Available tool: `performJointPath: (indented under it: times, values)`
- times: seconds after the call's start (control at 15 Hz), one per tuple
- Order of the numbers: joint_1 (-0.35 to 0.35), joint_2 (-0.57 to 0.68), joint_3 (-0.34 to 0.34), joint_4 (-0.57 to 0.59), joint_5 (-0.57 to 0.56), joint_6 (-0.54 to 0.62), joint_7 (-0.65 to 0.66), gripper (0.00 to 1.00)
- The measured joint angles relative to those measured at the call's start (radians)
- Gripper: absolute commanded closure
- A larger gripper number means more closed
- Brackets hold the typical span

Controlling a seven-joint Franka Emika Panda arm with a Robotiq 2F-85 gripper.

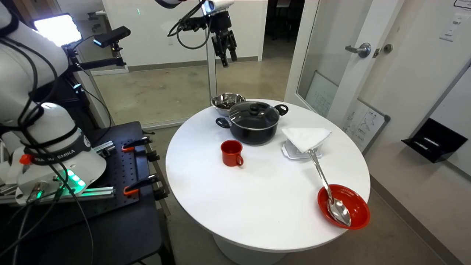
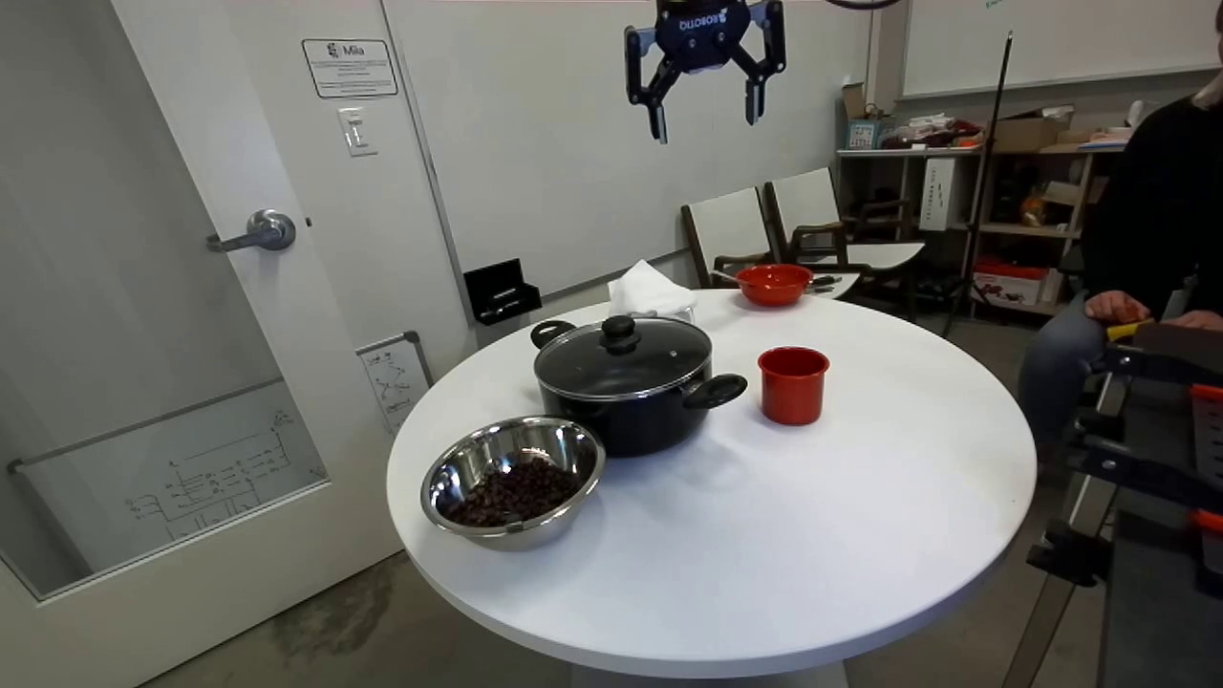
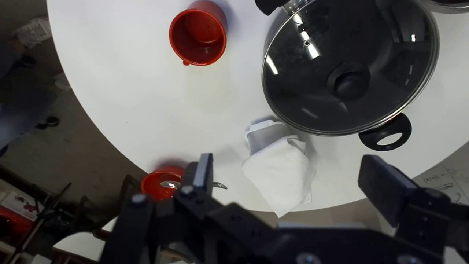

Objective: Use the towel to wipe the table

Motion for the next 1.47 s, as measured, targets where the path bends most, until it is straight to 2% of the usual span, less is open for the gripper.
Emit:
performJointPath:
  times: [0.2,0.27,0.4,0.6,0.73,0.87,1.13,1.27,1.47]
  values:
    - [-0.002,0.009,0.002,0.004,-0.001,-0.001,0.003,0.0]
    - [0.043,0.008,-0.043,0.003,0.0,0.0,0.003,0.0]
    - [0.189,0.011,-0.203,0.005,-0.006,0.005,0.017,0.0]
    - [0.362,0.05,-0.441,0.035,-0.046,0.034,0.106,0.0]
    - [0.434,0.104,-0.572,0.075,-0.032,0.059,0.114,0.0]
    - [0.478,0.179,-0.669,0.13,0.053,0.065,0.086,0.0]
    - [0.515,0.351,-0.757,0.274,0.317,0.034,-0.111,0.0]
    - [0.554,0.435,-0.807,0.356,0.325,0.018,-0.12,0.0]
    - [0.643,0.541,-0.913,0.462,0.252,0.023,-0.076,0.0]
